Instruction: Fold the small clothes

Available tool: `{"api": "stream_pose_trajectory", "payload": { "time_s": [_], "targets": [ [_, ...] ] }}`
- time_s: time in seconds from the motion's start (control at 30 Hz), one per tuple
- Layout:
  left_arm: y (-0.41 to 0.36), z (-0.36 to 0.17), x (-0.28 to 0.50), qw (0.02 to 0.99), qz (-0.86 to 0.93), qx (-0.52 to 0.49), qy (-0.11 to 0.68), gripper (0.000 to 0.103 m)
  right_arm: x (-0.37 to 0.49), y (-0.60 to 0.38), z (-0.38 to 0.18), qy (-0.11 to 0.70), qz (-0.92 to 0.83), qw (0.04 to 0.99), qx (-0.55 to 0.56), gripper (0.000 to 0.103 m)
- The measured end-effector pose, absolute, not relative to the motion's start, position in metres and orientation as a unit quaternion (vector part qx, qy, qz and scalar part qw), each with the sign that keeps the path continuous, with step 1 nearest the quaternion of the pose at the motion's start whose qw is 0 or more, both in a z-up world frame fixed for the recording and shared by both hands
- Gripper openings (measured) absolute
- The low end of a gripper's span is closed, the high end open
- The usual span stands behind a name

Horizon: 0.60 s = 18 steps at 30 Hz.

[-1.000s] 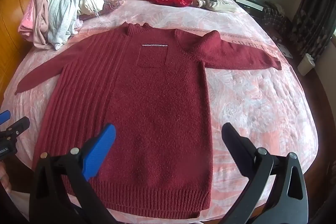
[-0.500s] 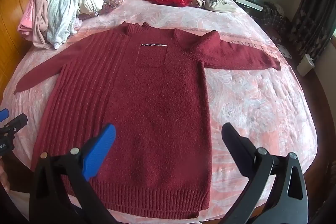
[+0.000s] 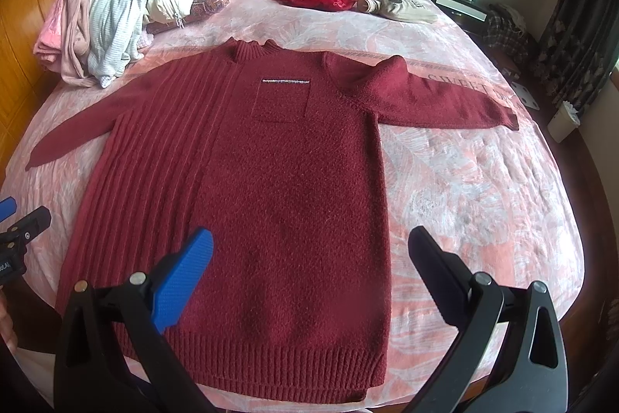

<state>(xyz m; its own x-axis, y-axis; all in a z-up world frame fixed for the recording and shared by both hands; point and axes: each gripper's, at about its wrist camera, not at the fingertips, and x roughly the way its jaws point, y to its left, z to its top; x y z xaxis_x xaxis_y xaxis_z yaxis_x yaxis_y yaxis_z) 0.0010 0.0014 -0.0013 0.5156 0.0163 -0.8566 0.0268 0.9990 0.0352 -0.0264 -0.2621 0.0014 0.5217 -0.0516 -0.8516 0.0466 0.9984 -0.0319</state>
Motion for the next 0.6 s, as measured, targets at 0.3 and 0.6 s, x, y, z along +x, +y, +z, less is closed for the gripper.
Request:
{"api": "stream_pose_trajectory", "payload": {
  "time_s": [0.3, 0.6],
  "targets": [
    [0.0034, -0.0015, 0.0019, 0.87, -0.001, 0.02, 0.492, 0.099, -0.026, -0.2622, 0.0012, 0.489, -0.029, 0.872, -0.002, 0.1],
    [0.0026, -0.0012, 0.0016, 0.87, -0.001, 0.02, 0.492, 0.099, -0.0262, -0.2607, 0.0, 0.49, -0.028, 0.871, -0.003, 0.1]
  ]
}}
